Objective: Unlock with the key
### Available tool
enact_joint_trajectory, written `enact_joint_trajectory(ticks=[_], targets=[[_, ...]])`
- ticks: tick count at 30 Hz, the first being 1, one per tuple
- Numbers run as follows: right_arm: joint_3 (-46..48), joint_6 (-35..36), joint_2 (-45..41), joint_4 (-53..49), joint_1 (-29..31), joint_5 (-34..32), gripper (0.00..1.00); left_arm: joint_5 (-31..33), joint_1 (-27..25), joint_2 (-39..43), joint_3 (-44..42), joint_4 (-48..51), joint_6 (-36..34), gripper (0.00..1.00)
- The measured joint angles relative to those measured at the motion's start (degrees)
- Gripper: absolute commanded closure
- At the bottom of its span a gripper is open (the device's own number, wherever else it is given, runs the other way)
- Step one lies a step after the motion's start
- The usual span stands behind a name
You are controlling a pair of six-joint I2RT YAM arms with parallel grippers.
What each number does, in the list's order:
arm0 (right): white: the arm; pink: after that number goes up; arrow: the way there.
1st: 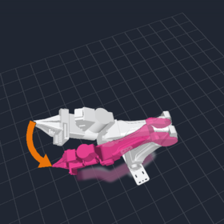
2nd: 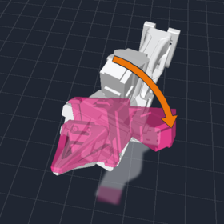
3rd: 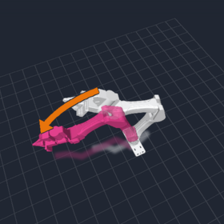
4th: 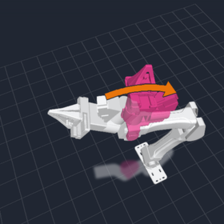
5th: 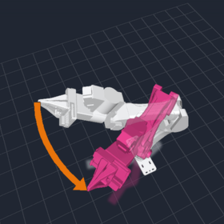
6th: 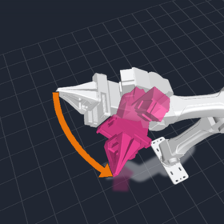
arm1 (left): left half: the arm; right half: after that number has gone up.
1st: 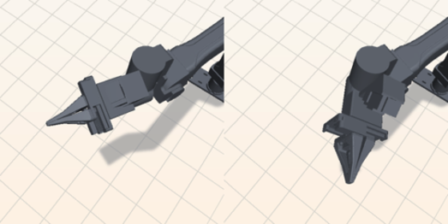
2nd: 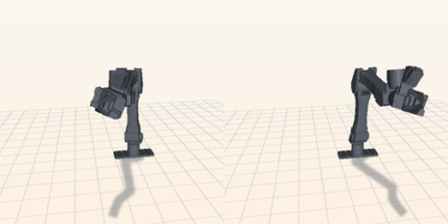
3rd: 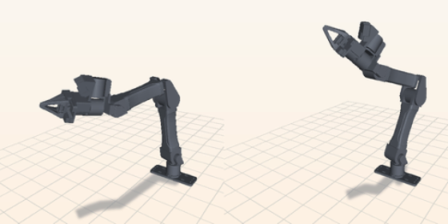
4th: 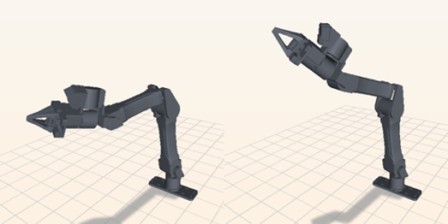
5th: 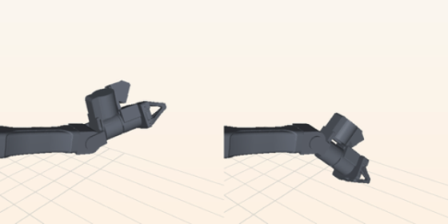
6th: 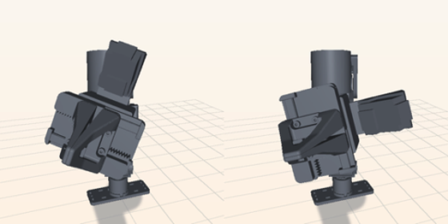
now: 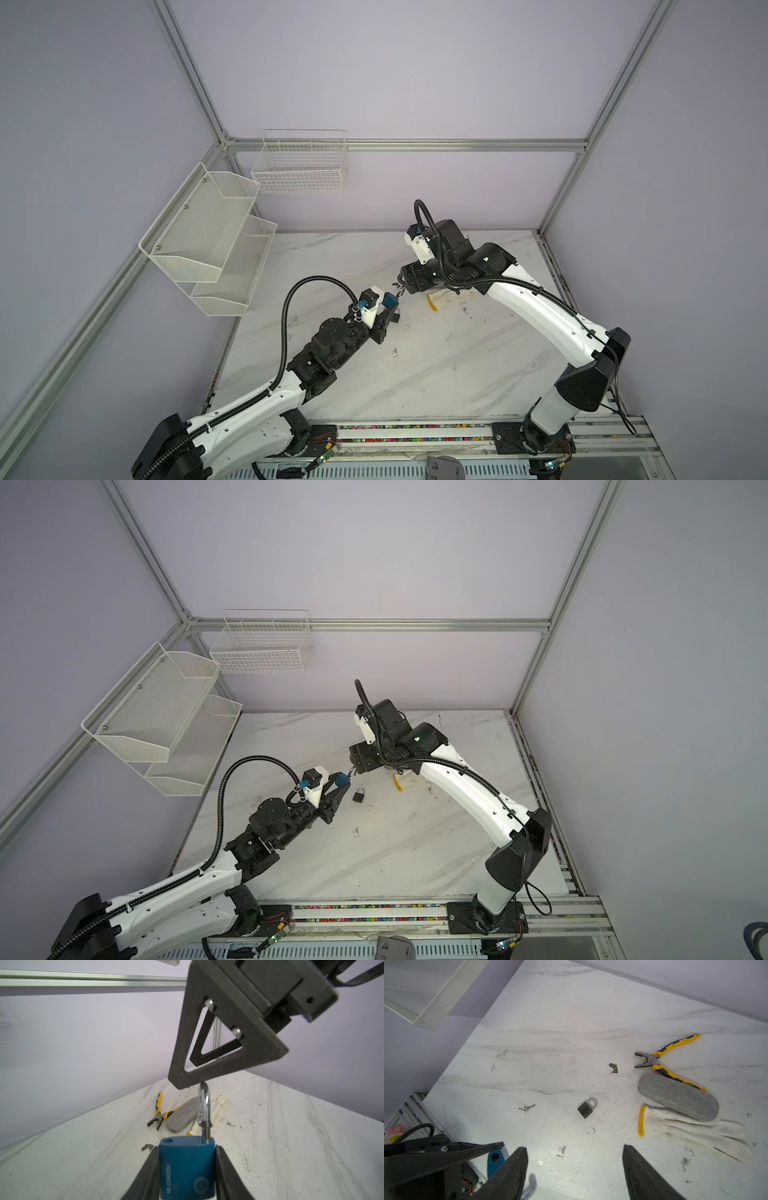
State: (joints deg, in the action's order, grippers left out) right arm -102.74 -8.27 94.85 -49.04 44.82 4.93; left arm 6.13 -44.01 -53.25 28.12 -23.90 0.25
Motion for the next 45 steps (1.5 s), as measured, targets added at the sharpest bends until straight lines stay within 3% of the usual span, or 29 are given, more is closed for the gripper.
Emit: enact_joint_trajectory(ticks=[18,26,30,34,39,45], targets=[[4.94,0.07,-5.64,-0.13,-0.24,2.36,0.24,1.01,0.00,-0.98,-0.87,-4.39,-0.07,1.00],[10.34,-0.37,-9.62,1.18,-4.07,2.23,0.20,2.86,0.00,-2.21,-0.83,-3.72,1.27,1.00],[15.72,-2.62,-13.09,5.29,-8.87,3.45,0.18,5.70,-1.03,-5.20,-0.11,-0.07,6.29,1.00],[21.81,-5.68,-15.50,11.02,-13.70,4.52,0.16,10.36,-5.95,-11.06,3.82,7.48,13.11,1.00],[29.22,-9.86,-17.44,17.25,-19.56,5.27,0.11,13.81,-12.22,-19.28,14.53,17.99,23.71,1.00],[36.70,-13.64,-21.14,23.50,-27.45,6.05,0.09,16.15,-15.47,-29.83,27.85,28.81,35.69,1.00]])
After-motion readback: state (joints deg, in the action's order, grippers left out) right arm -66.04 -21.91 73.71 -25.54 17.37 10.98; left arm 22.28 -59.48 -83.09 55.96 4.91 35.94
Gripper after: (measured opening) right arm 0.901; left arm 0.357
